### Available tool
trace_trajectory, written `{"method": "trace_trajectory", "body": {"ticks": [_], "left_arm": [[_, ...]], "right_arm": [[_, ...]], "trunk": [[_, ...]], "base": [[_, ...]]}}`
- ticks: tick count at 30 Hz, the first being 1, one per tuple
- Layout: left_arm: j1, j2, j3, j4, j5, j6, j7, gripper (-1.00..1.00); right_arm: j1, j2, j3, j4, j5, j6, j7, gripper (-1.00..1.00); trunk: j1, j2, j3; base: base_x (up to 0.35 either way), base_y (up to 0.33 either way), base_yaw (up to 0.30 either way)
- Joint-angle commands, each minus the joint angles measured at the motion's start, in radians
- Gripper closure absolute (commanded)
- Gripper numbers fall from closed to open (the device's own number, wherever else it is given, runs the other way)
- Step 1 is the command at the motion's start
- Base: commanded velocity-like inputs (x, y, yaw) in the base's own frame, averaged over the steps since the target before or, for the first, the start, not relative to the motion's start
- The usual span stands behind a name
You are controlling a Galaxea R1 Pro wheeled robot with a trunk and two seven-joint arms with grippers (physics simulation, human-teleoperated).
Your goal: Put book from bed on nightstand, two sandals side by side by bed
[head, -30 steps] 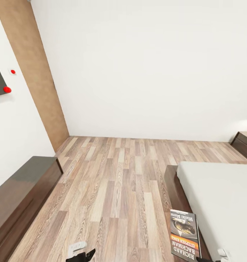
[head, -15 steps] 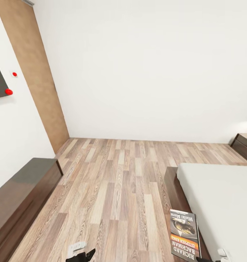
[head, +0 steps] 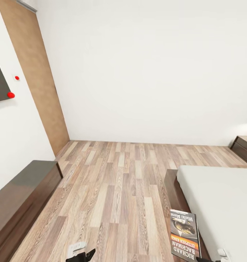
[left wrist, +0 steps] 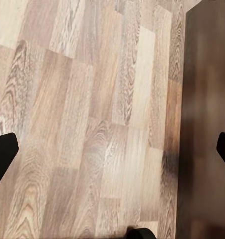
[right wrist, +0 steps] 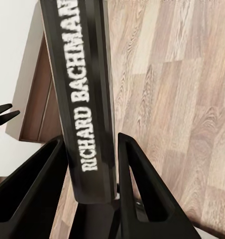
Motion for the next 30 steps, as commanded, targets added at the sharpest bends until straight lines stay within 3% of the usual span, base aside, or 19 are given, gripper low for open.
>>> {"method": "trace_trajectory", "body": {"ticks": [1,30], "left_arm": [[-0.001,0.0,-0.002,0.002,0.007,-0.002,-0.004,-1.0],[-0.001,0.0,-0.002,0.002,0.007,-0.002,-0.004,-1.0]], "right_arm": [[-0.001,-0.001,0.005,0.001,-0.009,0.008,0.003,1.0],[-0.001,0.0,0.005,0.001,-0.009,0.008,0.003,1.0]], "trunk": [[0.0,-0.001,0.0],[0.0,-0.001,0.038]], "base": [[0.0,0.0,0.0],[0.0,0.0,0.0]]}}
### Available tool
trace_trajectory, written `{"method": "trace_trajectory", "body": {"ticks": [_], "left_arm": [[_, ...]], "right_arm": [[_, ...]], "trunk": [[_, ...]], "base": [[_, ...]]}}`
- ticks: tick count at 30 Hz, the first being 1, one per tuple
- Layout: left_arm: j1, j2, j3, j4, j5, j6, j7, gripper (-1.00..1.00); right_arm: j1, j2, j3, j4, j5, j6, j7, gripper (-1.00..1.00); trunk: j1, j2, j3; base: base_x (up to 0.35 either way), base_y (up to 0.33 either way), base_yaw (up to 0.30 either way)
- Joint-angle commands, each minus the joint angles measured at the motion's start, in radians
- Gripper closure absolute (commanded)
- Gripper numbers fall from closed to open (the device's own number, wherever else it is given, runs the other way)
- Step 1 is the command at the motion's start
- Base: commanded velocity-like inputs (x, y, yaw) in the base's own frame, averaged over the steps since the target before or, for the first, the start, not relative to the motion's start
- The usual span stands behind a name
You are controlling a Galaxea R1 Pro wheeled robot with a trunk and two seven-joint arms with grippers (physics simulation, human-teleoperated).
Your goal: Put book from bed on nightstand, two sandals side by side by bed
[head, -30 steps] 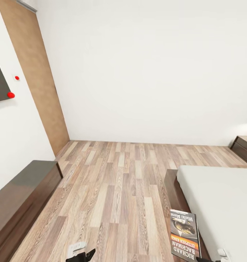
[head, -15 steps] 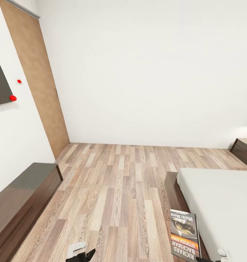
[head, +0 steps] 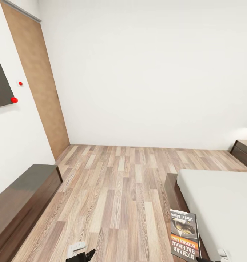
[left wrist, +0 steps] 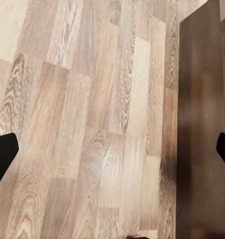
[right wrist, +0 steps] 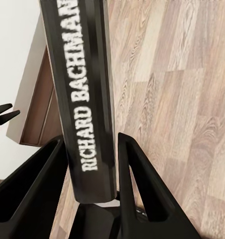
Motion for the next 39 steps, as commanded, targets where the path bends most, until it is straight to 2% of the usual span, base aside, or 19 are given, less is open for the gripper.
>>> {"method": "trace_trajectory", "body": {"ticks": [1,26,39], "left_arm": [[-0.001,0.0,-0.002,0.002,0.007,-0.002,-0.004,-1.0],[0.0,0.0,-0.002,0.002,0.007,-0.002,-0.004,-1.0],[-0.001,0.0,-0.002,0.002,0.007,-0.002,-0.004,-1.0]], "right_arm": [[-0.001,0.0,0.004,0.001,-0.009,0.008,0.003,1.0],[-0.001,-0.001,0.004,0.001,-0.009,0.008,0.003,1.0],[-0.001,-0.001,0.004,0.001,-0.009,0.008,0.002,1.0]], "trunk": [[0.0,-0.001,-0.001],[0.0,-0.001,0.037],[0.0,-0.001,0.041]], "base": [[0.0,0.0,0.0],[0.0,0.0,0.0],[0.0,0.0,0.0]]}}
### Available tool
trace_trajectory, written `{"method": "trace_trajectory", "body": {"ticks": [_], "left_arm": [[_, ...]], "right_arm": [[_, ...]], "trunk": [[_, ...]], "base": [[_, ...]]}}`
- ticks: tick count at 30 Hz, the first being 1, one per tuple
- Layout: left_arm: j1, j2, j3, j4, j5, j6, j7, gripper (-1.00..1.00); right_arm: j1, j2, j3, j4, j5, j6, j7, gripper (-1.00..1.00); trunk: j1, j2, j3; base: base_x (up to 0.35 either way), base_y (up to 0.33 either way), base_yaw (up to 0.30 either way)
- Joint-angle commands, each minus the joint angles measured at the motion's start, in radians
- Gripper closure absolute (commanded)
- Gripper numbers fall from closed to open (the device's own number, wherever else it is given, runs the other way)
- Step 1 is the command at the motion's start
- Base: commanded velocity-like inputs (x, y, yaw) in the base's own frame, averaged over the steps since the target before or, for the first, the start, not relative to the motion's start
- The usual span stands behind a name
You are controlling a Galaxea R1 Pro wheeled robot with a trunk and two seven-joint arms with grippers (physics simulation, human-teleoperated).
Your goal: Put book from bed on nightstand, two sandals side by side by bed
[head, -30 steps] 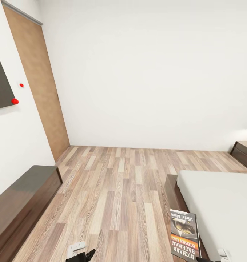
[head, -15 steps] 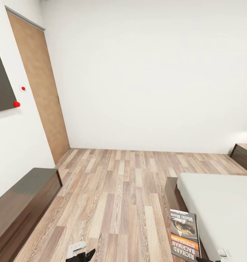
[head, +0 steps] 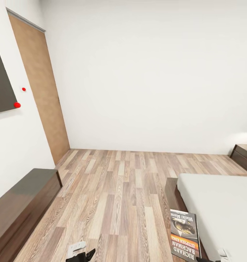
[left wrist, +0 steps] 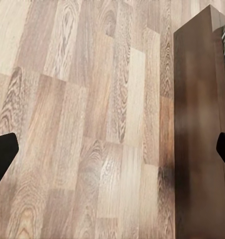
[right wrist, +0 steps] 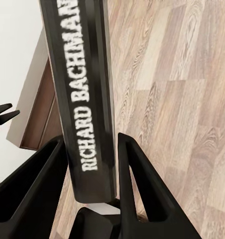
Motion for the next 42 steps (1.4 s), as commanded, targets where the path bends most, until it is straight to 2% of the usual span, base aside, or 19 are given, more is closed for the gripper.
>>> {"method": "trace_trajectory", "body": {"ticks": [1,14,29,42], "left_arm": [[-0.001,0.0,-0.002,0.002,0.007,-0.002,-0.004,-1.0],[-0.001,0.0,-0.001,0.002,0.007,-0.001,-0.004,-1.0],[-0.001,0.001,-0.001,0.002,0.007,-0.001,-0.004,-1.0],[-0.001,0.001,-0.001,0.002,0.007,0.001,-0.003,-1.0]], "right_arm": [[-0.001,-0.001,0.004,0.001,-0.009,0.008,0.003,1.0],[-0.001,0.0,0.003,0.001,-0.009,0.008,0.002,1.0],[-0.001,0.001,0.004,0.002,-0.009,0.008,0.002,1.0],[-0.001,0.001,0.003,0.002,-0.009,0.008,0.002,1.0]], "trunk": [[0.0,-0.001,-0.002],[0.0,-0.001,-0.002],[0.0,-0.001,-0.002],[0.0,-0.001,-0.002]], "base": [[0.0,0.0,0.0],[0.123,0.0,0.0],[0.02,0.0,0.0],[0.281,-0.051,0.0]]}}
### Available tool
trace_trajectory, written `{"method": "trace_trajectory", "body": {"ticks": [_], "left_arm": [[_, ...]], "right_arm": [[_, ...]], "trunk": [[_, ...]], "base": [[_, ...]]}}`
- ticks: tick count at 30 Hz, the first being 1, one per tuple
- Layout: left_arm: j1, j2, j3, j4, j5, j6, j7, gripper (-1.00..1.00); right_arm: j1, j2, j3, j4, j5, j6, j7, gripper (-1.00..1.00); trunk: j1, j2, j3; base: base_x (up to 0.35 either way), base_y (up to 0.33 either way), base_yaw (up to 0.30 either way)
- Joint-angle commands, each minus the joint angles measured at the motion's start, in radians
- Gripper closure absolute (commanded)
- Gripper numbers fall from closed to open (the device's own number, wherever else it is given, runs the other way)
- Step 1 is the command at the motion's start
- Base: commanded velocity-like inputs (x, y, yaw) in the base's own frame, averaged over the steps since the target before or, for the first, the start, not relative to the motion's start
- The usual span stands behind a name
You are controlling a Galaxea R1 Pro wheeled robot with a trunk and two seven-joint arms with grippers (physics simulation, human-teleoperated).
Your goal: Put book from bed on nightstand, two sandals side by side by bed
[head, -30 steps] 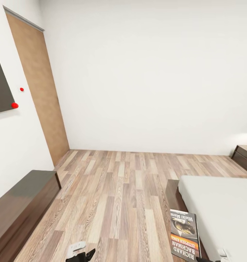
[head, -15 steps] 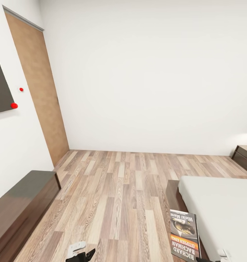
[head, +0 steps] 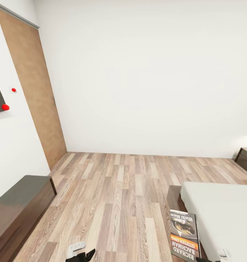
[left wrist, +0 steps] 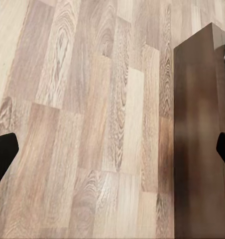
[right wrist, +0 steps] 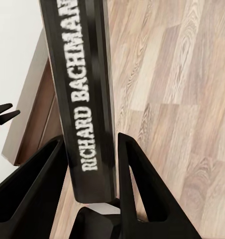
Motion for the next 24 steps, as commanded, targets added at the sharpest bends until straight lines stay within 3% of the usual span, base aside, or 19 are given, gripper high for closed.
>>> {"method": "trace_trajectory", "body": {"ticks": [1,19,24], "left_arm": [[-0.001,0.0,-0.002,0.001,0.007,-0.002,-0.004,-1.0],[-0.001,0.0,-0.002,0.0,0.006,-0.002,-0.003,-1.0],[-0.001,0.001,-0.008,-0.001,-0.004,-0.004,0.002,-1.0]], "right_arm": [[-0.001,-0.001,0.003,0.0,-0.01,0.008,0.002,1.0],[-0.001,-0.001,0.003,0.0,-0.01,0.008,0.0,1.0],[-0.001,-0.001,0.003,0.0,-0.01,0.008,-0.063,1.0]], "trunk": [[0.001,-0.001,-0.001],[0.001,-0.001,-0.001],[0.001,-0.001,-0.001]], "base": [[0.321,-0.012,0.0],[0.328,-0.002,0.0],[0.331,0.0,0.0]]}}
